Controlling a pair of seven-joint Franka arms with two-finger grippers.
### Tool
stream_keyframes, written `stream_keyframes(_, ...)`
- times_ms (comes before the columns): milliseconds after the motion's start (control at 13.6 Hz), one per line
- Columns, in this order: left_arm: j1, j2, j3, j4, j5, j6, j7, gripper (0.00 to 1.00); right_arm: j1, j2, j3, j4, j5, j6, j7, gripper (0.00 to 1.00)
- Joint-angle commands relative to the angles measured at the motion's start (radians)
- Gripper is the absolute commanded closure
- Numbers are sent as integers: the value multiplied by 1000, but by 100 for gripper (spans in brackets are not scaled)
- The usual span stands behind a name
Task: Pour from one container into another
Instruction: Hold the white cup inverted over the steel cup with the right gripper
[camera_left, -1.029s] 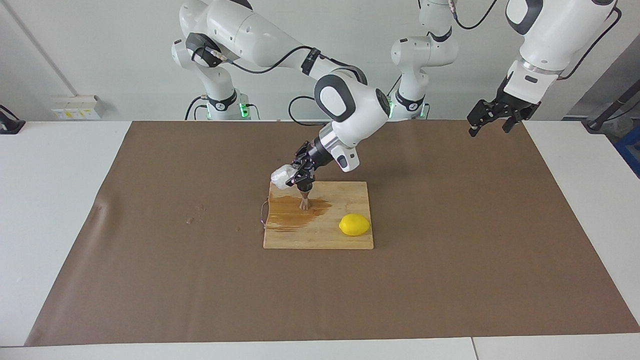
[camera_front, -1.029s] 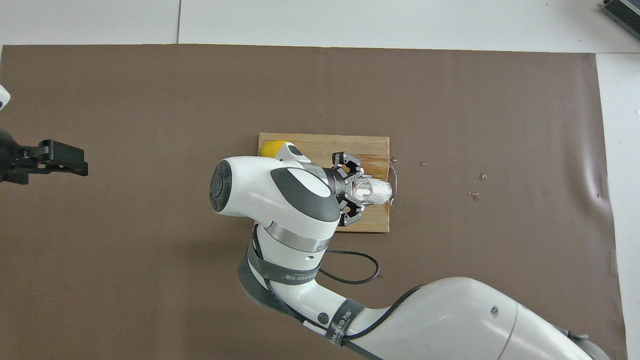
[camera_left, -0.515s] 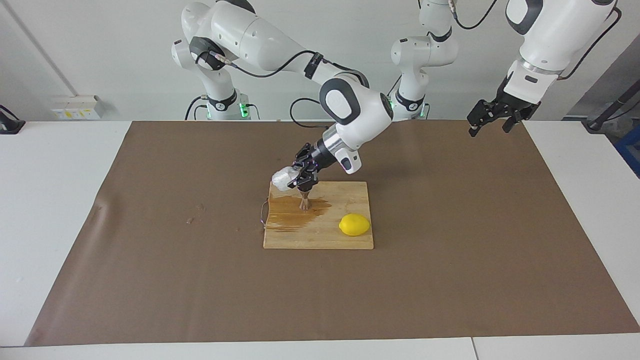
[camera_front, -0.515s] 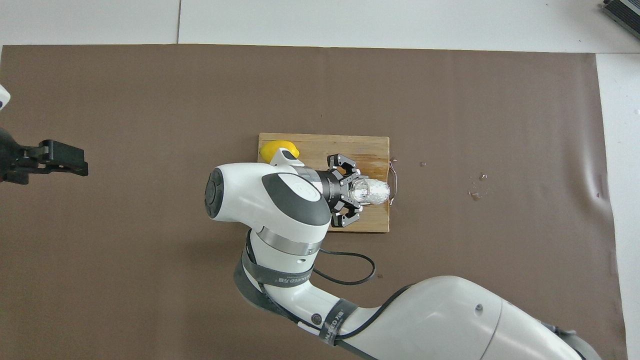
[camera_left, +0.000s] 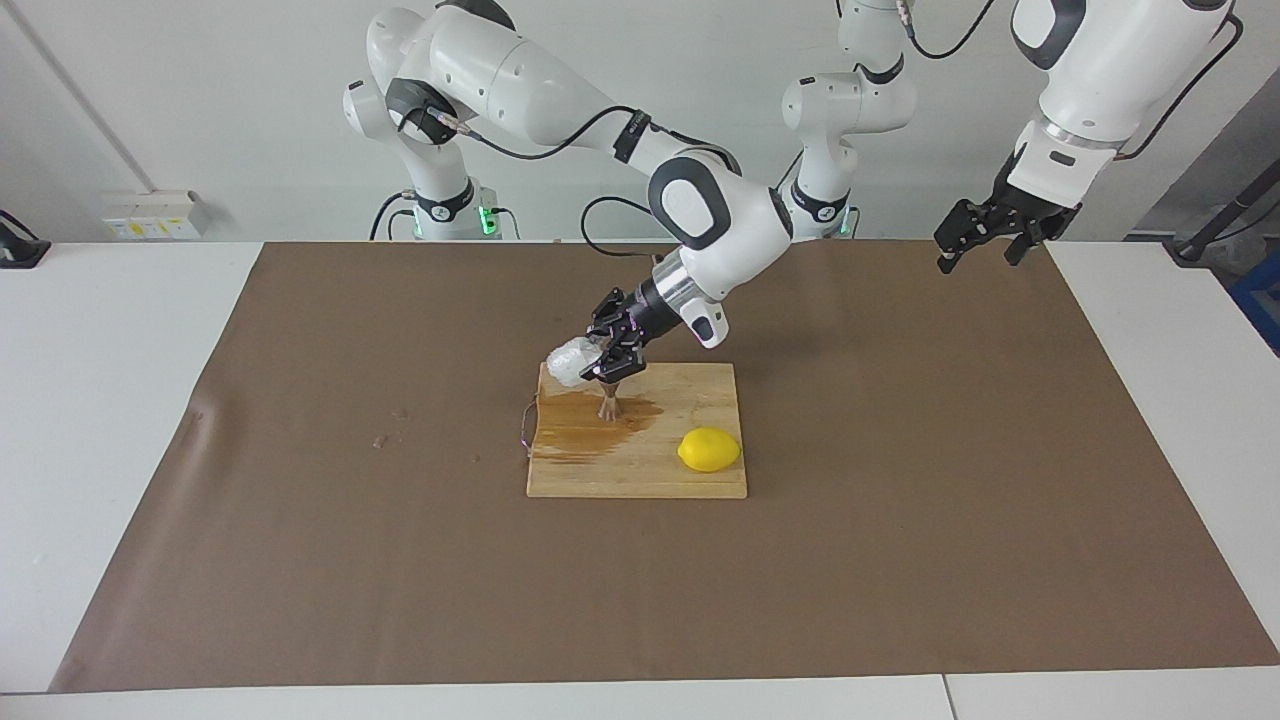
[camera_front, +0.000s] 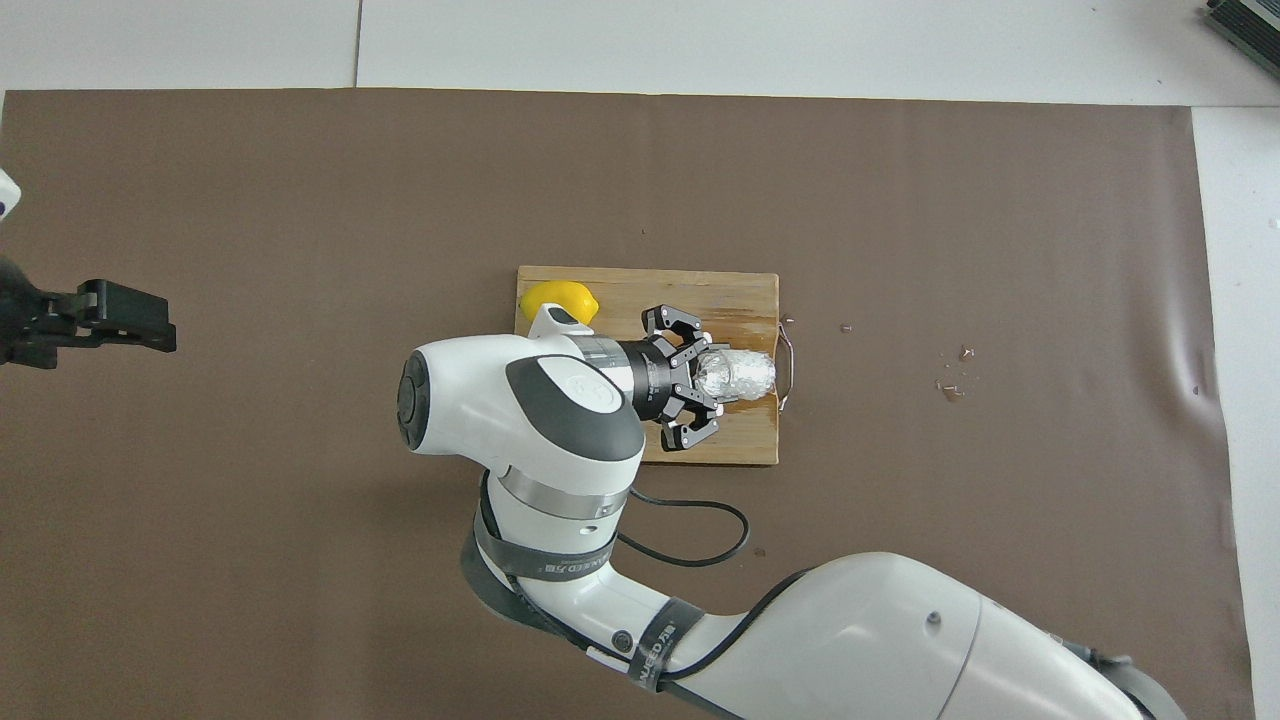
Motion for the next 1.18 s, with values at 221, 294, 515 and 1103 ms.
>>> stream_keyframes(221, 12, -9, -5, -10, -9, 1, -1, 0, 13, 44, 22, 40, -60, -36, -59, 100)
stream_keyframes(294, 12, -8, -5, -10, -9, 1, -1, 0, 15, 46, 22, 41, -72, -36, -74, 100)
stream_keyframes(515, 12, -9, -5, -10, -9, 1, -1, 0, 15, 46, 21, 40, -78, -35, -94, 100)
stream_keyframes(1103, 12, -8, -5, -10, -9, 1, -1, 0, 41, 58, 22, 32, -158, -36, -185, 100)
